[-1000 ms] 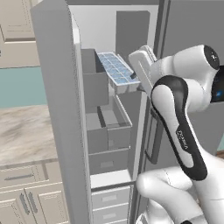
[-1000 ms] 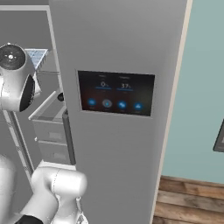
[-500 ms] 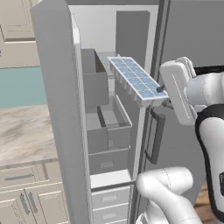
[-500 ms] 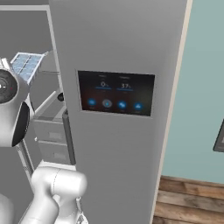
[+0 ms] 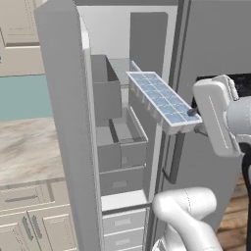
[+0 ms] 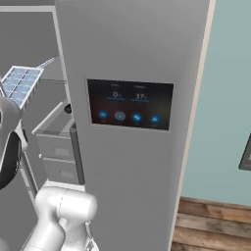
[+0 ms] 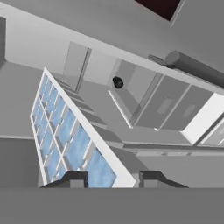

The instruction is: Open the freezer door, pick up the ice cube tray from the freezer, and place it on the dining counter.

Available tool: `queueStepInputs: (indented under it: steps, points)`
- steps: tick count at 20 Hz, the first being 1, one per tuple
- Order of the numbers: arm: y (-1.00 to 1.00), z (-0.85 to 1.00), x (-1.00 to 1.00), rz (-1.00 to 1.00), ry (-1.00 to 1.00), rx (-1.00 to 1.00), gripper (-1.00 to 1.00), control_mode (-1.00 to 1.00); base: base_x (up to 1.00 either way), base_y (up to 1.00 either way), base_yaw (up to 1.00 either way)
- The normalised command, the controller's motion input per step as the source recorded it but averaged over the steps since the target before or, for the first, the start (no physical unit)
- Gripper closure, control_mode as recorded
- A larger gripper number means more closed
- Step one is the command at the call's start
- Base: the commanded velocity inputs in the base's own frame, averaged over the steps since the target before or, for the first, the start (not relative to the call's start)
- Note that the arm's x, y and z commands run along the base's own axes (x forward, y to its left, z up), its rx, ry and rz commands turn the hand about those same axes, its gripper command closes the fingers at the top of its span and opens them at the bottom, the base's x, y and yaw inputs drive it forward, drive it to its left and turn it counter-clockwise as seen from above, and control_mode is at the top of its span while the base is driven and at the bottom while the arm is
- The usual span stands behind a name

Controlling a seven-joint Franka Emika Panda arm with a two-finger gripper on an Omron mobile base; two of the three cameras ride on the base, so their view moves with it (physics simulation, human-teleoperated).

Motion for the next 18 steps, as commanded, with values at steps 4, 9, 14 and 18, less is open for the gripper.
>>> queueStepInputs:
  steps: [4,9,14,18]
  points:
    - [-0.02,0.00,-0.09,-0.01,0.01,0.00,1.00,1.00,-0.08,-0.02,-0.01]
    - [0.00,0.00,0.00,0.00,0.00,0.00,1.00,1.00,-0.63,-0.48,-0.02]
    - [0.00,0.00,0.00,0.00,0.00,0.00,1.00,1.00,-0.89,-0.57,-0.01]
    - [0.00,0.00,0.00,0.00,0.00,0.00,1.00,1.00,-0.84,-0.60,0.01]
